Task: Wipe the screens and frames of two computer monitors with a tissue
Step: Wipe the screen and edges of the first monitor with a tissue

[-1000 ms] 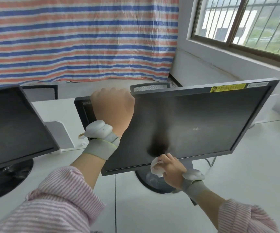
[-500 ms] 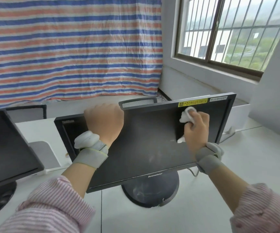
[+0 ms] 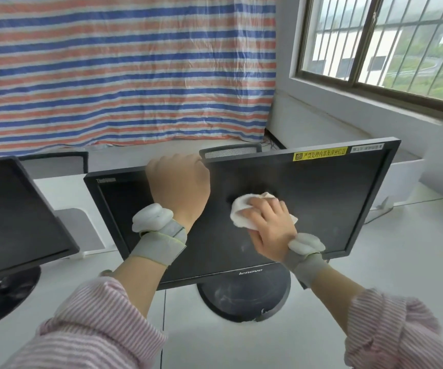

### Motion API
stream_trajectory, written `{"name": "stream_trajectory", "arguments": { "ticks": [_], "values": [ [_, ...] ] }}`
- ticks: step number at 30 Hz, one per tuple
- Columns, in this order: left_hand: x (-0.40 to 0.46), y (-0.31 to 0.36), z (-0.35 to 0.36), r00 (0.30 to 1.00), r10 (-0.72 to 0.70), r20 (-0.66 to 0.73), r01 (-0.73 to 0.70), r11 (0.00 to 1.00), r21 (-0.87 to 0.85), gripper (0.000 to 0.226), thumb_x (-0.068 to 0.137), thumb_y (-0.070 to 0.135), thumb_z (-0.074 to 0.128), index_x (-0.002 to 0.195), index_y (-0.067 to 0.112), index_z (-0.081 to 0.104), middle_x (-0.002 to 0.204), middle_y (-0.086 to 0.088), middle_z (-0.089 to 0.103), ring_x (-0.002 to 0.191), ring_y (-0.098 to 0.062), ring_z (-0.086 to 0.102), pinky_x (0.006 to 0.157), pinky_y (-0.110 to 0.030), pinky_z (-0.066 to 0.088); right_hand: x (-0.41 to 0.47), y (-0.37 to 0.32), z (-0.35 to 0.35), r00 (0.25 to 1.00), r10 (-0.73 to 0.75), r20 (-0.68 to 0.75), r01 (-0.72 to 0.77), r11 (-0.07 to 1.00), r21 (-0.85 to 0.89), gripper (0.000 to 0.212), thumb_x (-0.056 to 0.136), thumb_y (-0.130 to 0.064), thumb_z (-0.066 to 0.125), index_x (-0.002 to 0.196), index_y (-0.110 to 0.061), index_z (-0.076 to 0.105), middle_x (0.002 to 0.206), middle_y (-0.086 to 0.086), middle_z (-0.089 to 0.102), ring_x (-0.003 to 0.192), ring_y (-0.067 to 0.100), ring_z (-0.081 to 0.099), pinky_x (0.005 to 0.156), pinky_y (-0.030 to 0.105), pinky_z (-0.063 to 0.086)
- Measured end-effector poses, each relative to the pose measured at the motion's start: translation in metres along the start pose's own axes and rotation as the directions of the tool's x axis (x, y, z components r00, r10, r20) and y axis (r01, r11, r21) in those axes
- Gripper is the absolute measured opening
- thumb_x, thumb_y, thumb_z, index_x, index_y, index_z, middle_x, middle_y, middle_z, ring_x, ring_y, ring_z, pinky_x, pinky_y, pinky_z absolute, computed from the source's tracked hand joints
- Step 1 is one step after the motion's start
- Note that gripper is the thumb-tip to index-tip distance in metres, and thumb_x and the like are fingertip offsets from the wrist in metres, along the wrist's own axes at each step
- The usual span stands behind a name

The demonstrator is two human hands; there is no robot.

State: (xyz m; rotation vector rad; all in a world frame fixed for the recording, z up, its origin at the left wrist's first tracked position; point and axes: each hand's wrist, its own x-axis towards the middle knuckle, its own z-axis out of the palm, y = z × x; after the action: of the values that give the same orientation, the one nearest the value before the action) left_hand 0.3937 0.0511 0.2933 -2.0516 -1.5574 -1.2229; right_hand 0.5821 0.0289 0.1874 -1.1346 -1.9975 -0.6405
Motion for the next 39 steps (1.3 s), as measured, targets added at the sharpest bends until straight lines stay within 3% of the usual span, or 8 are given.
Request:
{"name": "stream_trajectory", "arguments": {
  "ticks": [3,9,18,22,27,31,36,39],
  "values": [
    [-0.005,0.003,0.005,0.999,-0.003,-0.036,0.004,1.000,0.029,0.028,0.089,0.028,0.047,0.096,0.011,0.068,0.094,-0.009,0.071,0.090,-0.030,0.063,0.096,-0.046,0.040,-0.039,0.006,0.013,0.973,-0.102,0.207,0.110,0.994,-0.026,0.035,0.067,-0.013,0.047,0.100,-0.017,0.059,0.116,0.000,0.043,0.093,0.025,0.042,0.076,0.036,0.034],
    [-0.009,0.002,0.009,0.997,0.002,-0.083,0.002,0.999,0.046,0.028,0.090,0.024,0.043,0.098,0.011,0.066,0.095,-0.009,0.070,0.093,-0.030,0.061,0.098,-0.045,0.037,-0.088,0.000,0.044,0.839,-0.131,0.528,0.161,0.987,-0.012,0.056,0.041,-0.007,0.077,0.093,-0.023,0.066,0.106,-0.004,0.057,0.087,0.019,0.046,0.074,0.027,0.050],
    [-0.007,0.008,-0.001,0.999,-0.001,-0.032,0.000,1.000,-0.013,0.035,0.091,0.030,0.041,0.104,0.008,0.065,0.105,-0.013,0.069,0.102,-0.033,0.059,0.103,-0.047,0.033,-0.101,-0.002,0.006,0.815,0.012,0.579,-0.025,1.000,0.015,0.057,0.042,-0.009,0.077,0.093,-0.030,0.067,0.096,-0.006,0.055,0.077,0.018,0.058,0.062,0.022,0.052],
    [-0.006,0.005,-0.002,0.998,0.029,0.050,-0.030,0.999,0.014,0.039,0.090,0.031,0.041,0.110,0.008,0.064,0.109,-0.014,0.068,0.105,-0.034,0.058,0.102,-0.050,0.031,-0.092,0.009,-0.029,0.867,0.099,0.488,-0.109,0.994,-0.008,0.050,0.052,-0.009,0.064,0.097,-0.029,0.062,0.098,-0.002,0.052,0.075,0.023,0.060,0.060,0.027,0.054],
    [-0.002,0.021,0.000,0.985,0.101,0.141,-0.099,0.995,-0.025,0.043,0.089,0.034,0.038,0.118,0.010,0.061,0.118,-0.013,0.065,0.111,-0.032,0.056,0.105,-0.051,0.028,-0.059,0.027,-0.071,0.942,0.255,0.216,-0.210,0.955,-0.211,0.044,0.068,-0.009,0.046,0.106,-0.030,0.052,0.100,0.000,0.056,0.081,0.027,0.054,0.062,0.035,0.048],
    [0.000,0.038,0.010,0.978,0.153,0.145,-0.144,0.987,-0.068,0.041,0.090,0.031,0.038,0.118,0.013,0.061,0.116,-0.010,0.066,0.110,-0.030,0.057,0.103,-0.049,0.032,-0.026,0.044,-0.093,0.938,0.346,-0.020,-0.336,0.891,-0.305,0.040,0.071,-0.010,0.053,0.106,-0.030,0.059,0.097,0.001,0.065,0.085,0.025,0.044,0.066,0.037,0.039],
    [0.004,0.062,0.028,0.991,0.076,0.113,-0.073,0.997,-0.037,0.036,0.091,0.029,0.038,0.108,0.013,0.065,0.105,-0.008,0.070,0.100,-0.029,0.060,0.099,-0.047,0.033,-0.006,0.066,-0.084,0.783,0.605,-0.142,-0.613,0.790,-0.016,0.032,0.082,-0.001,0.056,0.109,-0.014,0.065,0.110,0.014,0.059,0.095,0.038,0.049,0.063,0.041,0.051],
    [0.005,0.068,0.033,1.000,0.020,0.019,-0.020,1.000,-0.022,0.027,0.090,0.024,0.044,0.093,0.011,0.067,0.088,-0.008,0.071,0.085,-0.029,0.061,0.091,-0.045,0.038,0.005,0.059,-0.073,0.802,0.581,-0.140,-0.561,0.813,0.157,0.033,0.079,0.006,0.060,0.107,-0.009,0.065,0.116,0.014,0.056,0.103,0.034,0.047,0.075,0.034,0.044]
  ]
}}
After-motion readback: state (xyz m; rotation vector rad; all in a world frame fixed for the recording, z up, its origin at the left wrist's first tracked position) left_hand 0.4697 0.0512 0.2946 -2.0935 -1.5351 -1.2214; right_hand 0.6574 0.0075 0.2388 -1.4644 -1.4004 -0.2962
